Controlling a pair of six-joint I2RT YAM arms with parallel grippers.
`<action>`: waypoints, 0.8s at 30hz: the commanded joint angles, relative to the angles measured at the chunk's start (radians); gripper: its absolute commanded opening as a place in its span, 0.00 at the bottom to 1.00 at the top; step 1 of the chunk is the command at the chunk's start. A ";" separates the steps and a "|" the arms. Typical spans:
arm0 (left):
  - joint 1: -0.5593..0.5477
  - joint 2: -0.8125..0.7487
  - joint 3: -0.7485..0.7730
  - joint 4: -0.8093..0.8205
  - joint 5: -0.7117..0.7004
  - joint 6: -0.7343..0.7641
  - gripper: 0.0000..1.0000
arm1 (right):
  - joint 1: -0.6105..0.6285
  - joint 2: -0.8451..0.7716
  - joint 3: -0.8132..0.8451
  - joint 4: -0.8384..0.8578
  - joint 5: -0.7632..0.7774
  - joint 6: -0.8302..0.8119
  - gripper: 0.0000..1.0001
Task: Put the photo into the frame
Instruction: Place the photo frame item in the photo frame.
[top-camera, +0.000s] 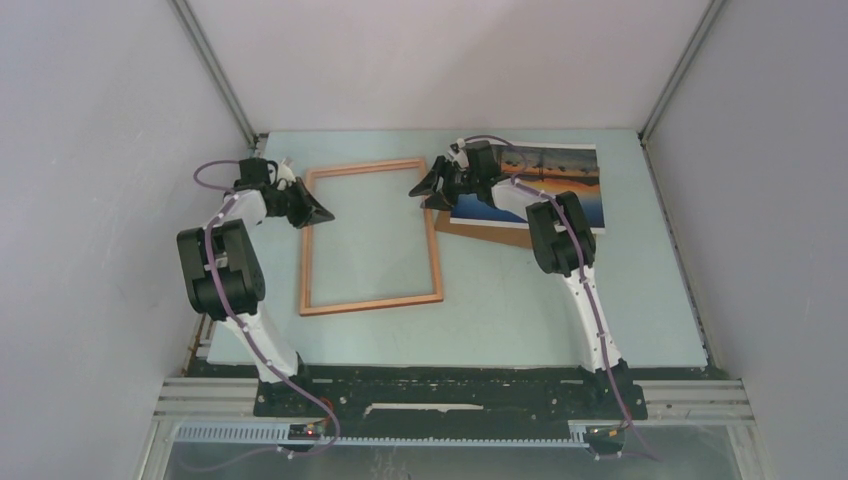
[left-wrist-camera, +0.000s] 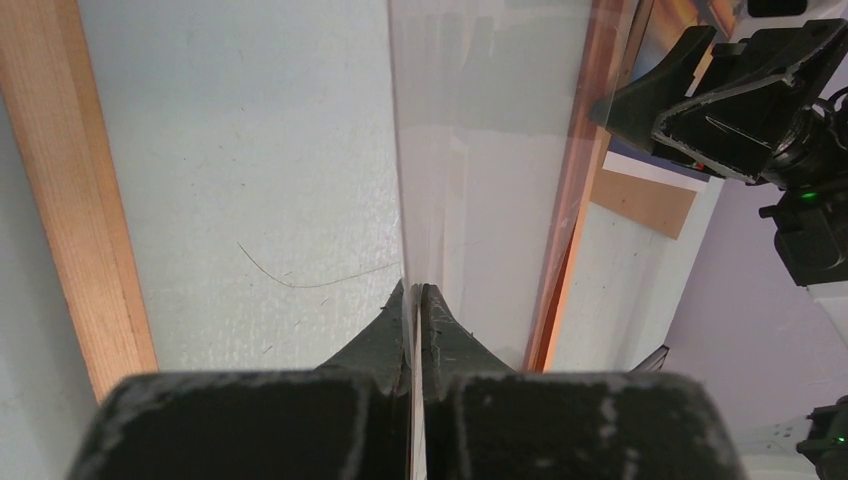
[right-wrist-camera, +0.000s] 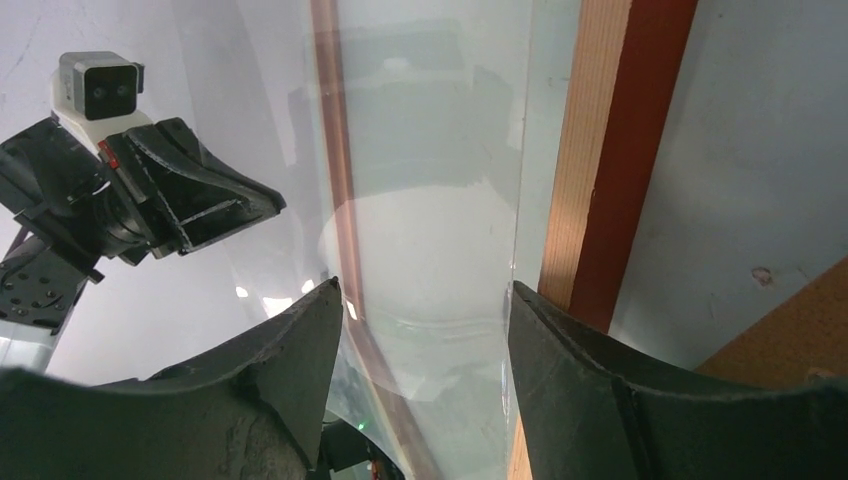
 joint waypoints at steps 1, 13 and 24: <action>-0.003 0.010 0.060 -0.027 -0.003 0.038 0.00 | -0.020 -0.071 0.021 -0.143 0.087 -0.093 0.70; -0.011 0.039 0.092 -0.015 0.050 0.040 0.00 | -0.010 -0.117 0.033 -0.236 0.149 -0.186 0.71; -0.049 -0.009 0.059 0.037 0.073 0.065 0.00 | -0.026 -0.223 -0.081 -0.123 0.146 -0.225 0.71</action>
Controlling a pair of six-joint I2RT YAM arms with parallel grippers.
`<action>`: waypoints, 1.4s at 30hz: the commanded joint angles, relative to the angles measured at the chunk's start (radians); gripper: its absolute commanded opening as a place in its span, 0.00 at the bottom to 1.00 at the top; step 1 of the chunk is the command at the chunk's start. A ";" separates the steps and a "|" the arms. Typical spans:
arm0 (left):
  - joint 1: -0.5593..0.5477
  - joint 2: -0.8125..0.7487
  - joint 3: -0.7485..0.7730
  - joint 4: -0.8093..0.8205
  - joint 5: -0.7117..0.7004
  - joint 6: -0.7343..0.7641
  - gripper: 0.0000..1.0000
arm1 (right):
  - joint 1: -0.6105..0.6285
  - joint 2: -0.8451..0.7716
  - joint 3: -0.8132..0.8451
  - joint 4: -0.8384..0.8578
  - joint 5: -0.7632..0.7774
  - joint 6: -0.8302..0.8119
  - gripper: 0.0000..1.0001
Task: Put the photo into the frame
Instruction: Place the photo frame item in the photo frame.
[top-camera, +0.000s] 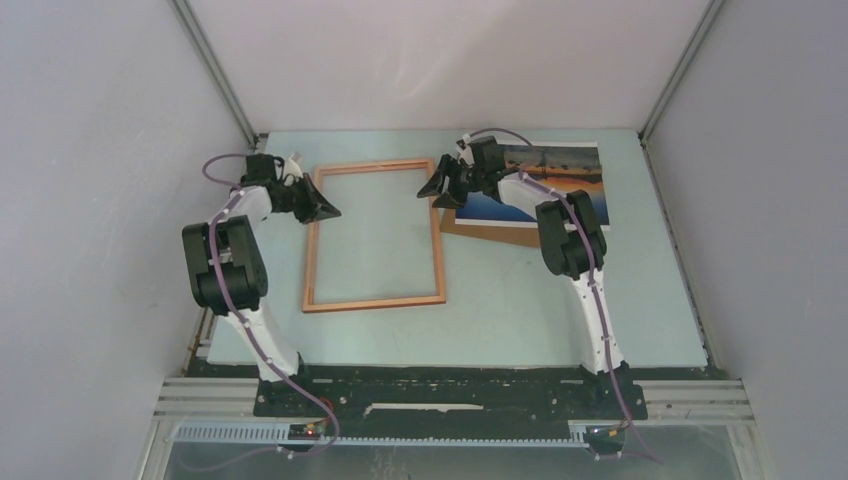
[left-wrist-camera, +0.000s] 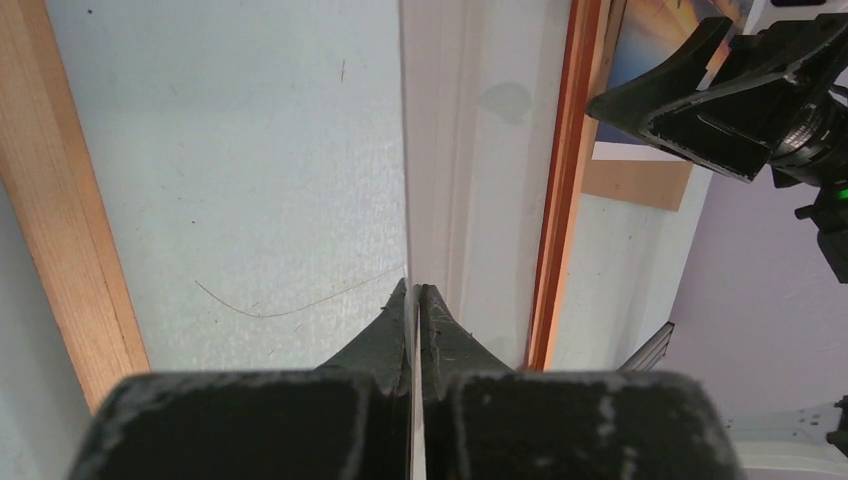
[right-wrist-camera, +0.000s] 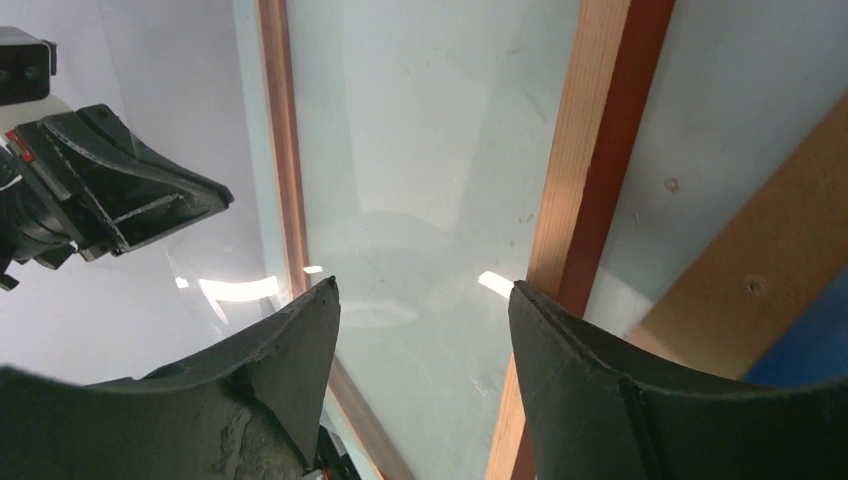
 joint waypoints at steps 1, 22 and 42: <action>-0.019 -0.052 0.016 0.030 0.020 0.042 0.00 | -0.025 -0.138 -0.067 0.076 0.034 -0.059 0.71; -0.027 -0.188 -0.089 0.102 0.026 0.012 0.00 | -0.028 0.013 0.110 -0.120 0.113 -0.097 0.61; -0.056 -0.290 -0.122 0.117 0.042 -0.004 0.00 | -0.012 0.126 0.273 -0.235 0.172 -0.105 0.50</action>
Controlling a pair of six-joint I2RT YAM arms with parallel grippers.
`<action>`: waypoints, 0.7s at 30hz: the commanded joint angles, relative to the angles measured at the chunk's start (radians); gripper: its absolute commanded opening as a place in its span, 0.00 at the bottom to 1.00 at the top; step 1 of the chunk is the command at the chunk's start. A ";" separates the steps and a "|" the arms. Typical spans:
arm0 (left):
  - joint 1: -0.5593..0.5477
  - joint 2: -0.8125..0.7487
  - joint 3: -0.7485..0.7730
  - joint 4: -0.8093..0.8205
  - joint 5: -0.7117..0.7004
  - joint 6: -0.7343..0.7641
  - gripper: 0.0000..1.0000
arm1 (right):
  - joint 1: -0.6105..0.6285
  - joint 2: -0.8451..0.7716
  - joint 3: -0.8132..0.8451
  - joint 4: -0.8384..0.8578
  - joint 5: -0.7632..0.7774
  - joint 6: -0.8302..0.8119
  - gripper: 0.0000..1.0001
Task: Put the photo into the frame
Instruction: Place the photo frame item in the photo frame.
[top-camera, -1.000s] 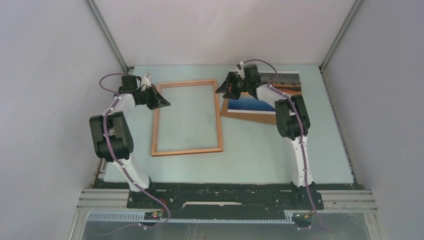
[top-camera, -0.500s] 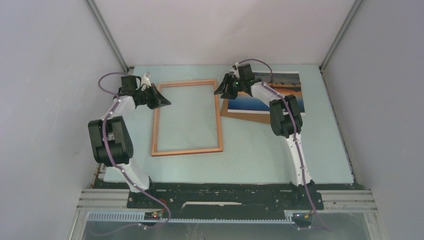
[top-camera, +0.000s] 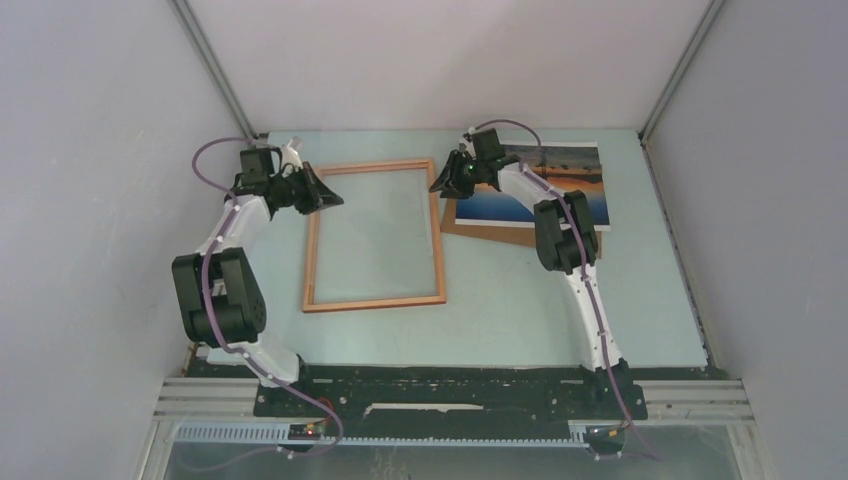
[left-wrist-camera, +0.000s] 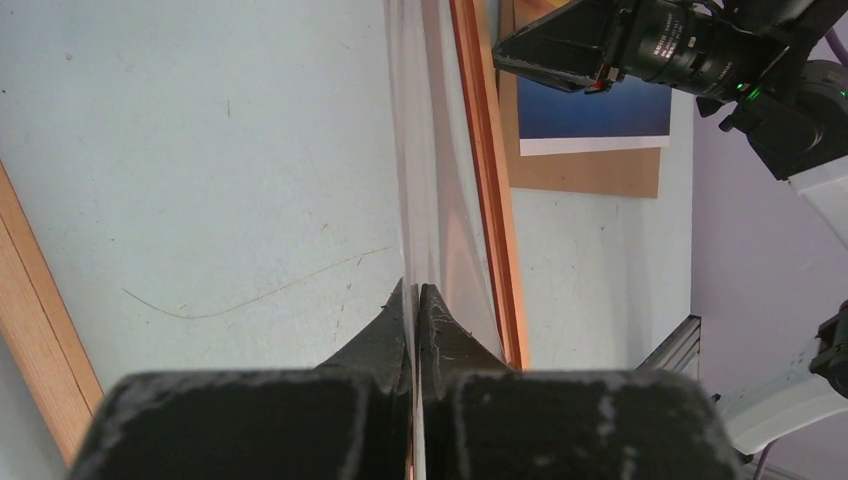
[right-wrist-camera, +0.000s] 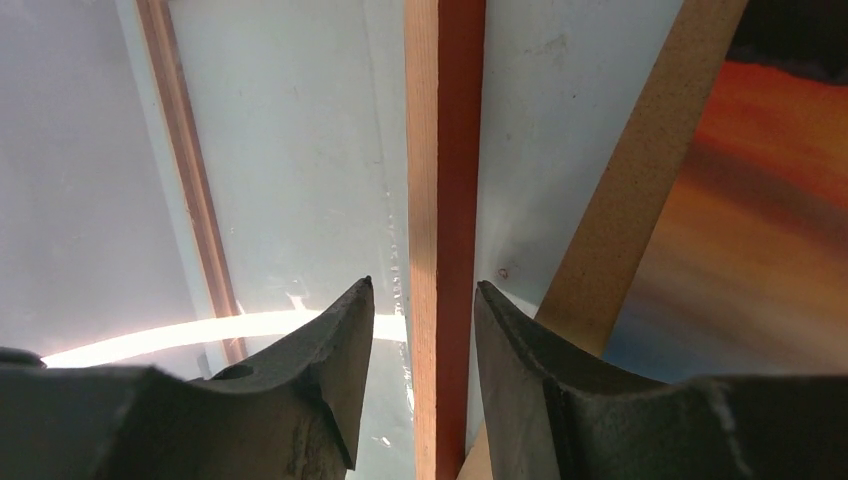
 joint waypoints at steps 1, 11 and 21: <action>-0.010 -0.064 -0.029 0.024 0.033 -0.008 0.00 | 0.011 0.014 0.041 -0.013 0.009 -0.015 0.50; -0.031 -0.088 -0.022 0.024 0.047 -0.015 0.00 | 0.004 0.015 0.035 -0.005 0.003 -0.005 0.46; -0.048 -0.088 -0.009 0.027 0.044 -0.049 0.00 | 0.002 0.011 0.029 0.003 -0.004 -0.001 0.46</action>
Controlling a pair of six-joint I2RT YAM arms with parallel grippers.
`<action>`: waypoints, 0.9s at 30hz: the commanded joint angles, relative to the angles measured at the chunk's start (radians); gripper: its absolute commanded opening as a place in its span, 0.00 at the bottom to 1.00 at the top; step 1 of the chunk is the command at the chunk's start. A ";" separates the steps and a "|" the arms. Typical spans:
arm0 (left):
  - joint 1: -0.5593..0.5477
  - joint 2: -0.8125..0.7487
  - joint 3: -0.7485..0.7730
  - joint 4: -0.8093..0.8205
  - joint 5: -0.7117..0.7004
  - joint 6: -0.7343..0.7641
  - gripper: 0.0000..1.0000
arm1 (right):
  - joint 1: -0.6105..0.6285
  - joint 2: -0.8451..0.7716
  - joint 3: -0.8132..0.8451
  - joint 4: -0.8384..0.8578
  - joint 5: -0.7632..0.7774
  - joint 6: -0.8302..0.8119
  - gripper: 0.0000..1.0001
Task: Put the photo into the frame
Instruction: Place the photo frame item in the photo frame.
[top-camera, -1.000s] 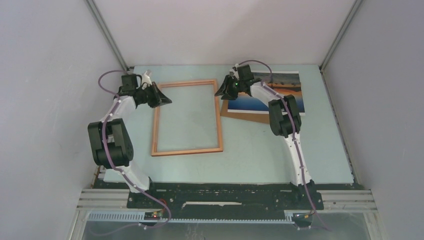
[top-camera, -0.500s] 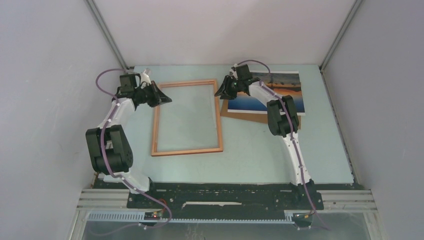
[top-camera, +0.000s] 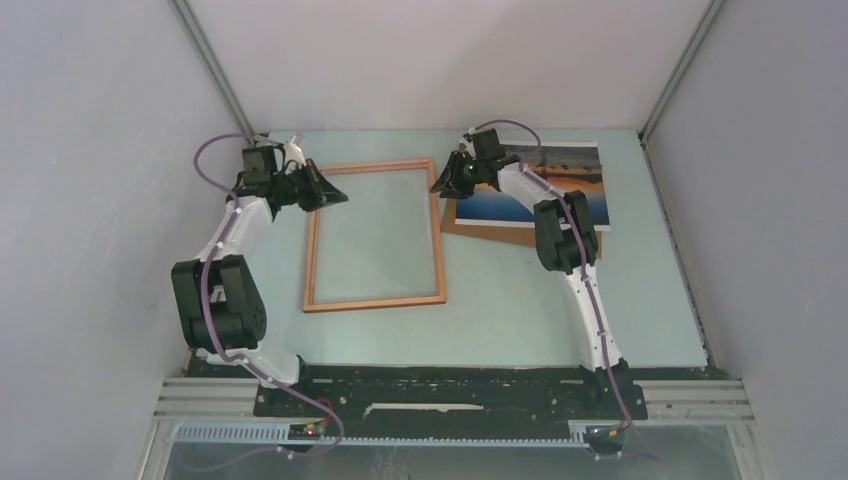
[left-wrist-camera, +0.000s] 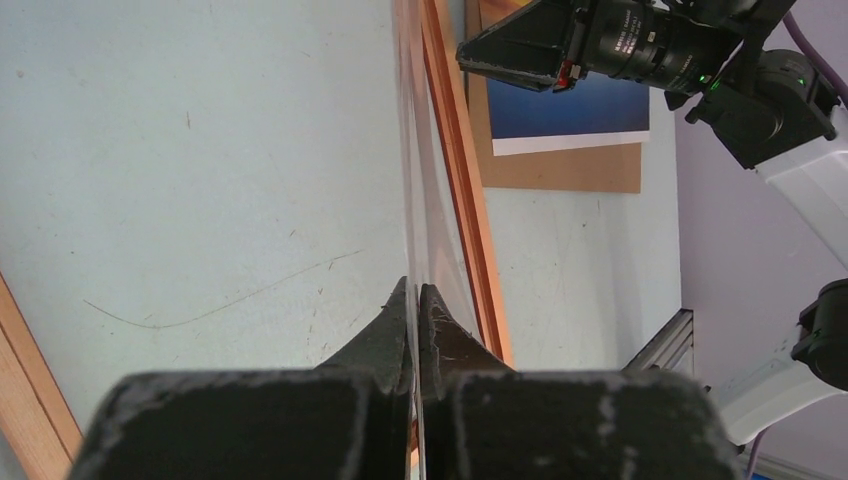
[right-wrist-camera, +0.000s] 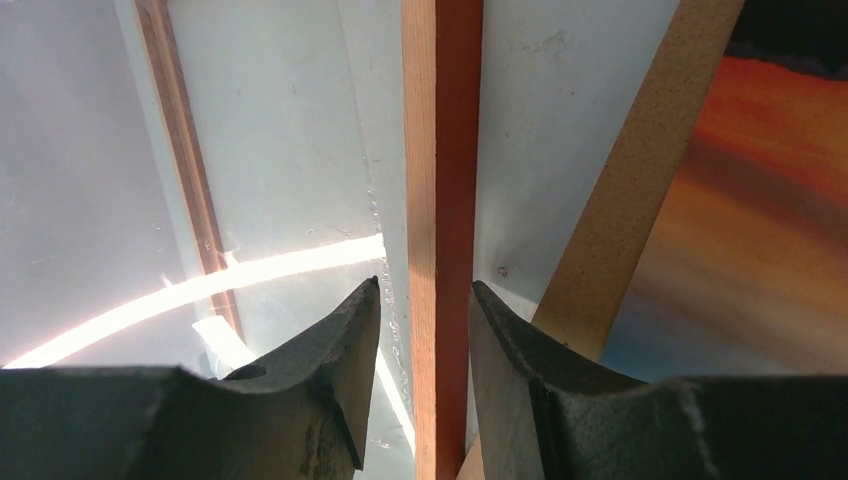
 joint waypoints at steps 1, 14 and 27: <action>-0.018 -0.042 -0.001 0.015 0.035 -0.032 0.00 | 0.002 0.008 0.024 0.011 -0.004 -0.003 0.46; -0.031 -0.101 0.005 0.035 0.048 -0.089 0.00 | -0.002 0.006 0.021 0.021 -0.012 0.005 0.46; -0.050 -0.093 0.006 0.078 0.049 -0.132 0.00 | -0.005 0.003 0.013 0.030 -0.018 0.009 0.46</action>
